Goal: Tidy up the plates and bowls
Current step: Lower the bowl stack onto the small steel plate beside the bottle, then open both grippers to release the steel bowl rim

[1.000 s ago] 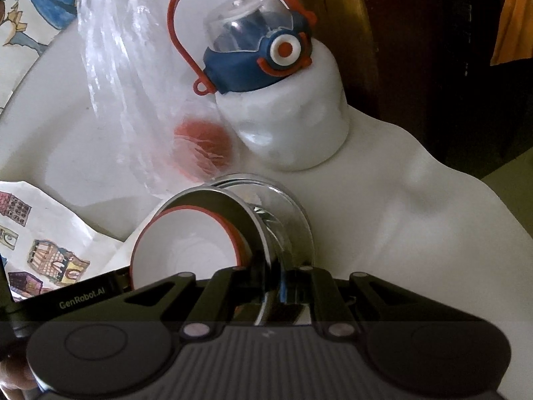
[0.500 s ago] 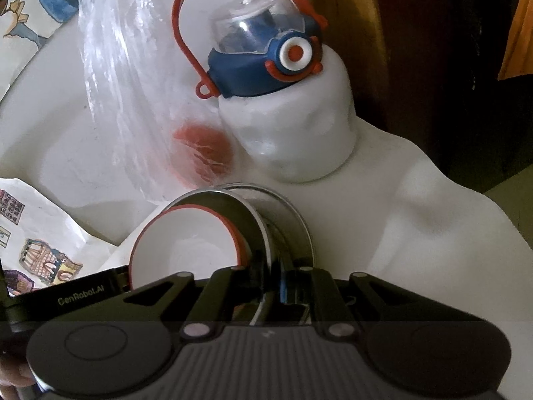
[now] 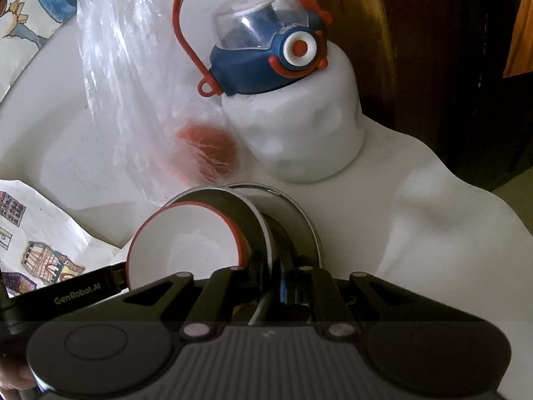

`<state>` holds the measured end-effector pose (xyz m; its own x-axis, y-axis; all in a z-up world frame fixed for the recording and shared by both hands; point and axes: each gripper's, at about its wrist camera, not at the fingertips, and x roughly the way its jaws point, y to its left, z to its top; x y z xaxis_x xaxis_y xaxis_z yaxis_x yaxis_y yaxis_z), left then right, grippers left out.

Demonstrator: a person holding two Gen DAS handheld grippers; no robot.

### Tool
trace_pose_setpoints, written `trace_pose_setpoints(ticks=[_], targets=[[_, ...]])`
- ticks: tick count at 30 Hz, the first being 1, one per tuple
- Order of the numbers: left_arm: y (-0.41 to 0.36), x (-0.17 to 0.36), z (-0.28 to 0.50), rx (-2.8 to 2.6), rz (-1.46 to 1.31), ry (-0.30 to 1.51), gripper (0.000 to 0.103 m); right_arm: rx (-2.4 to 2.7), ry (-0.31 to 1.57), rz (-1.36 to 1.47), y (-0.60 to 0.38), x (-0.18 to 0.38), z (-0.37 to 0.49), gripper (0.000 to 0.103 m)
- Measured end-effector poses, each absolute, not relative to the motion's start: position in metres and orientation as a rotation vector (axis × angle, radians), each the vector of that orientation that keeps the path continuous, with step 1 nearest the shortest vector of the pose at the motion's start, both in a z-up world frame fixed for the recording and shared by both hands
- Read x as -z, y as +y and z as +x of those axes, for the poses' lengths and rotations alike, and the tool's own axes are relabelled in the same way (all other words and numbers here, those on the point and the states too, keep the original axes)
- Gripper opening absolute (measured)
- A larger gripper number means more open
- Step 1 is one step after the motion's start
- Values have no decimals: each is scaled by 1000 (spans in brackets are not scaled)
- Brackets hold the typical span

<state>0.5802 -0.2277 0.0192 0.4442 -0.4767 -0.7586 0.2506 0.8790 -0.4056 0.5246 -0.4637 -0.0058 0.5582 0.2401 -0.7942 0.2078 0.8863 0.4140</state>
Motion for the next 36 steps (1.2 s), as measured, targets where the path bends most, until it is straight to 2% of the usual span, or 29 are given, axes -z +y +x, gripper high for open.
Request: trace_pose_setpoints(ticks=[16,22,26,28,30,32,33,35,36], targets=[[-225,-17,576,440,-291,1004,8,8,959,436,-454,0,520,13],[-226,-16,575,433,-287,1001,10,21,943,451,-457,-1,516,18],[-226,-17,573,436,-271,1001,11,48,909,410,-455,-6,510,31],[-226,-18,572,432,-263,1004,11,53,894,400,-455,-10,507,33],[-225,-21,570,420,-256,1000,15,63,883,398,-457,-14,504,37],[-224,-24,569,418,-256,998,18,68,869,385,-457,-18,500,48],[-223,-25,568,409,-255,996,25,75,861,378,-457,-20,498,49],[-220,-28,565,359,-245,978,46,81,852,362,-457,-24,493,51],[-217,-28,565,348,-255,972,49,83,849,357,-456,-27,491,51]])
